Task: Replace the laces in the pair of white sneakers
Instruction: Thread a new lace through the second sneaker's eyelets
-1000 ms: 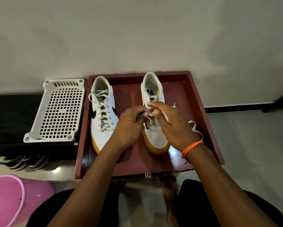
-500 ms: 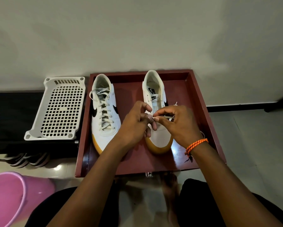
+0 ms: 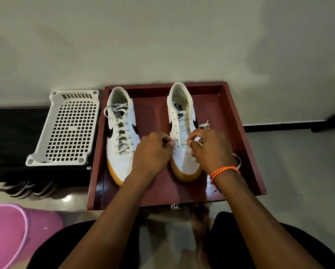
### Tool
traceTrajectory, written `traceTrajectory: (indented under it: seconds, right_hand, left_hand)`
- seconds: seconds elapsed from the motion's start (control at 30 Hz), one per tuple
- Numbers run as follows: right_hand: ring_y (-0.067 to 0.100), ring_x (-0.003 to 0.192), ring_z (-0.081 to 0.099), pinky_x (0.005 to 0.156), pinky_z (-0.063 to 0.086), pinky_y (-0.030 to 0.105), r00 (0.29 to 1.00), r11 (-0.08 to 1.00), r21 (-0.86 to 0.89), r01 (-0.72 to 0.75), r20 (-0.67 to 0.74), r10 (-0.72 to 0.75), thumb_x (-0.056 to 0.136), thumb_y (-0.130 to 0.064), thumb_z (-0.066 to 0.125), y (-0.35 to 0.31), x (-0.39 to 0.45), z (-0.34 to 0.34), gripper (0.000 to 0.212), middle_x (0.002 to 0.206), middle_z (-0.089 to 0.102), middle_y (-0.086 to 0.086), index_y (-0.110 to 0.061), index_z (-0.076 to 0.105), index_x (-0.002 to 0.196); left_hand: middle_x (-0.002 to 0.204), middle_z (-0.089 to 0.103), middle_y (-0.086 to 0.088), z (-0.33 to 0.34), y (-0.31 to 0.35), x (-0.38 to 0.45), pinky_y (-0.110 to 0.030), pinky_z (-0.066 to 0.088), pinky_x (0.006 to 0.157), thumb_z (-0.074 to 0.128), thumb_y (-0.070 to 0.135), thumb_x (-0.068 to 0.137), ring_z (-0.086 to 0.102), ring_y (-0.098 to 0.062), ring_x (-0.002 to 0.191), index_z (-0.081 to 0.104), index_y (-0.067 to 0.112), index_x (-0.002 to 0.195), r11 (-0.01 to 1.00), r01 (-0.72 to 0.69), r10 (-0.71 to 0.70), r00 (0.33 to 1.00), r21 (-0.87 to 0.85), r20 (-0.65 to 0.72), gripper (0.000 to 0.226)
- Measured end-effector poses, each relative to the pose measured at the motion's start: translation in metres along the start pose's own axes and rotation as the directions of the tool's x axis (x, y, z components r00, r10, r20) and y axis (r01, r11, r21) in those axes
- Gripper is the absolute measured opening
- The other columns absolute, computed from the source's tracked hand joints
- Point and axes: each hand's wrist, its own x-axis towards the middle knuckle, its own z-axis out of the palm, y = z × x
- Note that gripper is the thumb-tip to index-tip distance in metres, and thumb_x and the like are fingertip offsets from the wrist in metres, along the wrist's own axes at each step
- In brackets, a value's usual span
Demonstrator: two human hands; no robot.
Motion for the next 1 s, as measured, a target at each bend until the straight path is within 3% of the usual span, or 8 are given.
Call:
traceTrajectory:
  seconds: [0.2,0.27,0.4,0.5,0.6,0.73,0.9,1.0]
  right_hand:
    - [0.012,0.037,0.062,0.056,0.055,0.023,0.997,0.992,0.116,-0.056,0.068,0.049,0.100,-0.015,0.060,-0.004,-0.002,0.002,0.021,0.053,0.068,-0.005,-0.026,0.069,0.085]
    - [0.016,0.036,0.062,0.049,0.048,0.016,0.992,0.984,0.157,-0.087,0.105,0.071,0.101,-0.014,0.059,-0.007,-0.002,0.004,0.021,0.053,0.069,-0.002,-0.023,0.069,0.085]
    - [0.031,0.043,0.063,0.039,0.045,0.026,0.962,0.908,0.360,-0.216,0.237,0.136,0.101,-0.006,0.059,-0.005,0.003,0.008,0.019,0.057,0.070,0.009,-0.013,0.069,0.087]
    - [0.018,0.044,0.065,0.033,0.037,0.021,0.939,0.840,0.461,-0.286,0.308,0.151,0.102,0.001,0.059,-0.002,0.005,0.008,0.015,0.070,0.066,0.014,-0.002,0.067,0.090]
    - [0.011,0.043,0.064,0.032,0.035,0.019,0.927,0.805,0.500,-0.320,0.339,0.158,0.102,0.003,0.060,-0.002,0.007,0.009,0.015,0.072,0.062,0.008,-0.002,0.067,0.090]
    - [0.013,0.043,0.062,0.034,0.040,0.023,0.925,0.814,0.485,-0.321,0.343,0.161,0.100,0.001,0.063,0.003,0.008,0.010,0.017,0.061,0.061,0.006,-0.004,0.069,0.085]
    - [0.004,0.033,0.051,0.035,0.038,0.020,0.952,0.915,0.330,-0.230,0.271,0.142,0.101,-0.003,0.060,-0.001,0.008,0.010,0.018,0.058,0.060,0.007,-0.008,0.074,0.090]
    - [0.005,0.037,0.055,0.037,0.042,0.023,0.955,0.935,0.293,-0.199,0.272,0.118,0.101,-0.004,0.059,-0.002,0.009,0.011,0.024,0.063,0.064,0.008,-0.015,0.073,0.086]
  left_hand:
    - [0.076,0.074,0.013,0.000,0.000,-0.001,-0.037,0.061,0.077,0.088,0.022,0.083,0.071,-0.003,0.073,0.073,0.028,0.085,1.000,-0.012,0.012,0.998,-0.006,0.061,0.016]
    - [0.076,0.074,0.012,0.001,-0.001,-0.001,-0.036,0.061,0.078,0.092,0.020,0.077,0.071,-0.002,0.074,0.071,0.029,0.084,1.000,-0.011,0.012,0.997,-0.009,0.077,0.024]
    - [0.076,0.073,0.014,0.005,-0.002,-0.001,-0.032,0.061,0.077,0.093,0.013,0.074,0.069,0.000,0.072,0.071,0.027,0.083,1.000,-0.011,0.012,0.998,-0.008,0.059,0.027]
    - [0.074,0.073,0.014,0.005,-0.004,0.000,-0.023,0.058,0.072,0.094,0.010,0.073,0.069,0.002,0.067,0.073,0.026,0.082,1.000,0.001,0.001,0.999,-0.028,0.051,0.028]
    - [0.073,0.074,0.013,0.006,-0.005,0.001,-0.027,0.059,0.073,0.096,0.009,0.071,0.070,0.002,0.066,0.074,0.025,0.081,0.998,0.012,-0.009,0.999,-0.062,0.048,0.029]
    - [0.073,0.074,0.012,0.007,-0.008,0.000,-0.034,0.062,0.074,0.097,0.009,0.068,0.070,0.000,0.066,0.075,0.026,0.080,0.997,0.005,-0.001,0.999,-0.082,0.043,0.030]
    - [0.074,0.074,0.013,0.009,-0.008,0.000,-0.036,0.062,0.073,0.095,0.007,0.070,0.069,0.001,0.066,0.075,0.026,0.081,0.995,-0.008,0.012,0.999,-0.098,0.035,0.030]
    - [0.074,0.074,0.013,0.009,-0.008,-0.001,-0.037,0.062,0.074,0.093,0.006,0.071,0.070,0.000,0.067,0.074,0.026,0.081,0.995,-0.012,0.015,0.999,-0.098,0.038,0.029]
